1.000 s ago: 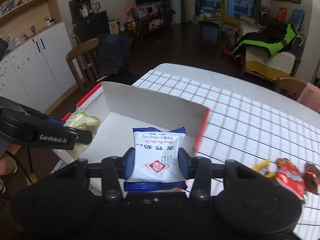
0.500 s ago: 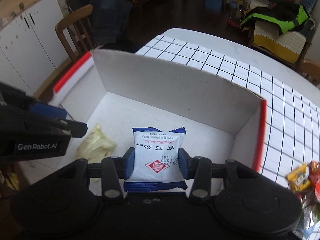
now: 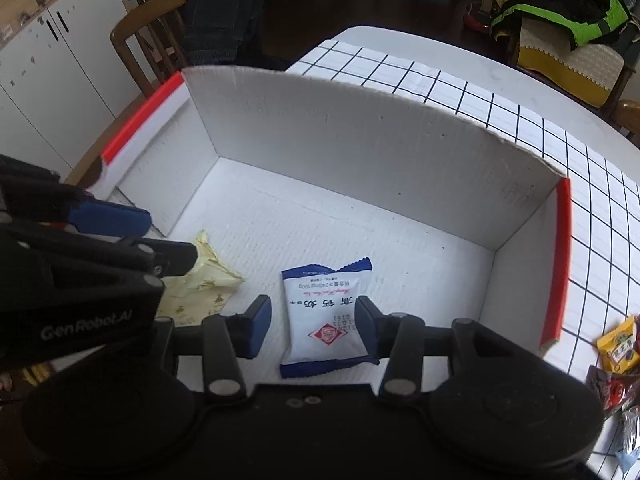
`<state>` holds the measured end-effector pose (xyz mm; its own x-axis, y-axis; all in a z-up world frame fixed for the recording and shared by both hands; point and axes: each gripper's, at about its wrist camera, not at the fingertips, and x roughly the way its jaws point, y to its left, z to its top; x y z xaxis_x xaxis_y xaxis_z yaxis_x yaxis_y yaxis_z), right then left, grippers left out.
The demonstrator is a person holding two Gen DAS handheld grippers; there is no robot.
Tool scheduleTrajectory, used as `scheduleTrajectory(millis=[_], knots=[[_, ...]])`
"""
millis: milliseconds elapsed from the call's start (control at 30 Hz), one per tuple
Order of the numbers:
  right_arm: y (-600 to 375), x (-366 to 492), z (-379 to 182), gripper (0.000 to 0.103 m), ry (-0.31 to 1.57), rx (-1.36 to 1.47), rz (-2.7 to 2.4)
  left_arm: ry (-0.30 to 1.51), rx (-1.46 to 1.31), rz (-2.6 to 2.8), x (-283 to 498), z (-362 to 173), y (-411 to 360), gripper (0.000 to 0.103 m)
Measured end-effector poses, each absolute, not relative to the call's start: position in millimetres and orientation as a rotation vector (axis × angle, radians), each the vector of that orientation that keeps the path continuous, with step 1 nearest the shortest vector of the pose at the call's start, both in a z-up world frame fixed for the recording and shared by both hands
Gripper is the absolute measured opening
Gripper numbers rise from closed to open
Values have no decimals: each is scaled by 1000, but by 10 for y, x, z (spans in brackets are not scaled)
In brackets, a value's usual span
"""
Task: Organize snacks
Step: 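Carry both packets into the red box and open both tools, then withdraw both tools from the box back to the snack pile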
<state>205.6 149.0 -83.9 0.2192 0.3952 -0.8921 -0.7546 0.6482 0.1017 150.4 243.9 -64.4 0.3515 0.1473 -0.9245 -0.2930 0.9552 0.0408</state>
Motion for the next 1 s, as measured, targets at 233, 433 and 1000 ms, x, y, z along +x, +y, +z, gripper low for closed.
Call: scheduleTrajectory(millis=[233,433,1000], knots=[[1329,2003,-586,50,1052,-330,833,1107,-154,272,1404,-444,2405,34],[1086,1957,-299,51,1012,-248,839,1036,-150,261,1282,-221,2286,34],[71,1738,157,76,890,-109,839,913,-125,195,1040,84,1509,52]])
